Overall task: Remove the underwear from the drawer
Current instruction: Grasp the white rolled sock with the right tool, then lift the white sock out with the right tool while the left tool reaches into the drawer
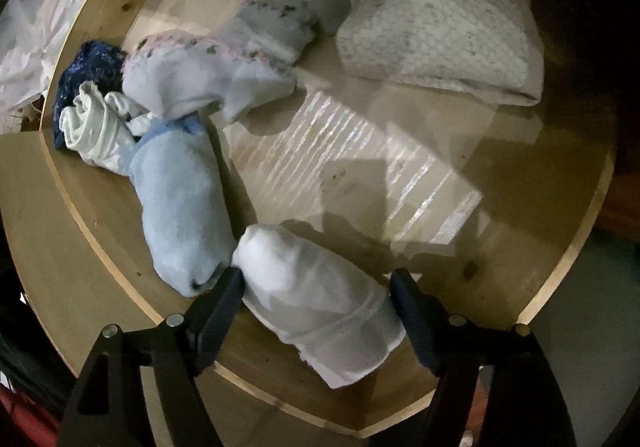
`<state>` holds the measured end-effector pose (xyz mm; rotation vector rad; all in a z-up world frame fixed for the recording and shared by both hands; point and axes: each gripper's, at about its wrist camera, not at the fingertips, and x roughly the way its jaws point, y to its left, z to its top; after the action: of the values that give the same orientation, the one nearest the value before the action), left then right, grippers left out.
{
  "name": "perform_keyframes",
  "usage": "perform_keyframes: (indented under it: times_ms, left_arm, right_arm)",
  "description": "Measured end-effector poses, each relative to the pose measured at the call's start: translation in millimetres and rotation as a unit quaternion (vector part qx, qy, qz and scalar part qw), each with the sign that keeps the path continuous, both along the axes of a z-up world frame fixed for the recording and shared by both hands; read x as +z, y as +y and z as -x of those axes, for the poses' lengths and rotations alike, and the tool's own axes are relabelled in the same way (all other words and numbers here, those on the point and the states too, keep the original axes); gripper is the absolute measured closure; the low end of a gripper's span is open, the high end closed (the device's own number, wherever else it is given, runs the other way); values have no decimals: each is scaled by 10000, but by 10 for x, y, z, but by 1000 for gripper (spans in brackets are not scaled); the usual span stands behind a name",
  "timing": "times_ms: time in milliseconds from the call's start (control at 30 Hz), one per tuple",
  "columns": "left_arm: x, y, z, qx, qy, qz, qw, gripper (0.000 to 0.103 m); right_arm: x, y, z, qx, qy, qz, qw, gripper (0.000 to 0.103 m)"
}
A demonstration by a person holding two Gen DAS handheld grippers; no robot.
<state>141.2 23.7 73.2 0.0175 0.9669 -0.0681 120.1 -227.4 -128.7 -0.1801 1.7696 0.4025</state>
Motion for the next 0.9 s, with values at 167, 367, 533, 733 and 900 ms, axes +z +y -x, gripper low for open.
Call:
perform_keyframes:
  times_ms: [167,367,533,733,900]
  left_arm:
    - [-8,-32,-1,-52,10,-15,10000,10]
    - [-43,-77,1,-139,21,-42,9999,10]
    - [-104,-111,-13,-191,149,-12,9997,10]
    - [-136,-206,-4,-320,175,-63,9993,10]
    - [-197,-291,-6,-481,285,5,9984,10]
  right_arm:
    - [-54,71,56,224,19,112,9997,25]
    - [8,59,105,154,-91,78,9998,37]
    - [119,28,335,68,-373,149,9992,53]
    - [354,5,548,-238,-1028,255,9941,57]
    - [711,-146,645,-952,-1799,86,9790,57]
